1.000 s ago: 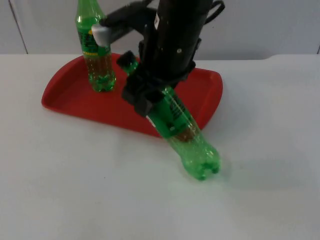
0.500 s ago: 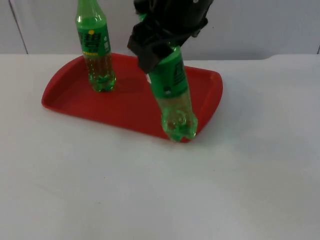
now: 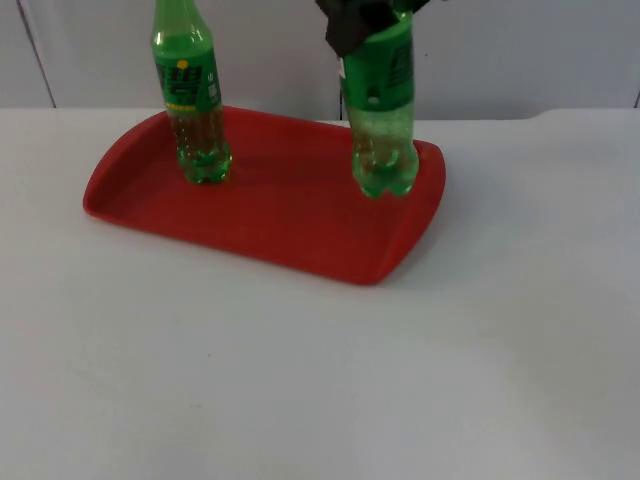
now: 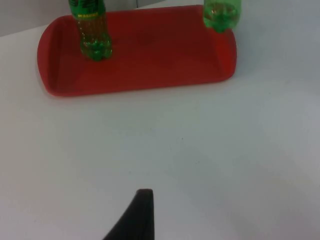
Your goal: Place the bottle upright on the tray.
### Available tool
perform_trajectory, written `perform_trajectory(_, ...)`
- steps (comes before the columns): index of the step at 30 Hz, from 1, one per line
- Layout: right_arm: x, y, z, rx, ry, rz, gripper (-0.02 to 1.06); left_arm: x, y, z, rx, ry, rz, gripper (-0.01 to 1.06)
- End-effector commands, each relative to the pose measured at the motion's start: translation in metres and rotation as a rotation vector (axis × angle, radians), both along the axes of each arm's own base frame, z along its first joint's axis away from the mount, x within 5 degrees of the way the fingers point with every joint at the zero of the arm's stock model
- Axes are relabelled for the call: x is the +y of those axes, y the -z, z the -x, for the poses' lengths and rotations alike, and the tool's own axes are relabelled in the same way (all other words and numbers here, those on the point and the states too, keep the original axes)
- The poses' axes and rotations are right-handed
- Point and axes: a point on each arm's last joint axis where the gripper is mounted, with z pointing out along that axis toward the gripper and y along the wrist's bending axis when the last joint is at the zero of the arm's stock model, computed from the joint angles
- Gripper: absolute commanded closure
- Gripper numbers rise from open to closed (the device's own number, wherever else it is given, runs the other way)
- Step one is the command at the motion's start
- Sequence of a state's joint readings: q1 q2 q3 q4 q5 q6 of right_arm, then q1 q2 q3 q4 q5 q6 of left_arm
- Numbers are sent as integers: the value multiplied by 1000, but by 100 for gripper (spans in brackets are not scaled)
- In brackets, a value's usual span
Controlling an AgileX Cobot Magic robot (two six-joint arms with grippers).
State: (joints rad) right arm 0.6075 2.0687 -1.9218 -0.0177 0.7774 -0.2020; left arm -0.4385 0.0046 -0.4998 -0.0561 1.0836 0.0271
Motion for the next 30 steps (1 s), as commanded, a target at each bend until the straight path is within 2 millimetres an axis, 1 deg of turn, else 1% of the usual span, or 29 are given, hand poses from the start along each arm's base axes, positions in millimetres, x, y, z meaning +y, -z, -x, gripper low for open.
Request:
perform_trajectory(1, -1, -10, -3, -52, 19, -57, 105, -1, 1, 0, -5, 6, 7, 0)
perform_trajectory(4, 2, -18, -9, -138, 26, -128, 105, -1, 1, 0, -5, 6, 7, 0)
perform_trajectory(10, 7, -27, -13, -214, 32, -234, 105, -1, 1, 0, -5, 6, 7, 0)
perform_trajectory(13, 9, -26, -16, -235, 33, -250, 105, -1, 1, 0, -5, 6, 7, 0)
perform_trajectory(17, 12, -13, -21, -229, 37, -250, 105, -1, 1, 0, -5, 6, 7, 0)
perform_trajectory(18, 12, -13, -21, -229, 37, -250, 105, -1, 1, 0, -5, 6, 7, 0)
perform_trajectory(22, 8, 6, -35, -208, 88, -272, 105, -1, 1, 0, -5, 6, 7, 0)
perform_trajectory(24, 6, 8, -38, -209, 99, -279, 105, -1, 1, 0, -5, 6, 7, 0)
perform_trajectory(28, -2, 29, -53, -191, 152, -295, 105, -1, 1, 0, -5, 6, 7, 0)
perform_trajectory(30, -1, 38, -57, -192, 156, -297, 105, -1, 1, 0, -5, 6, 7, 0)
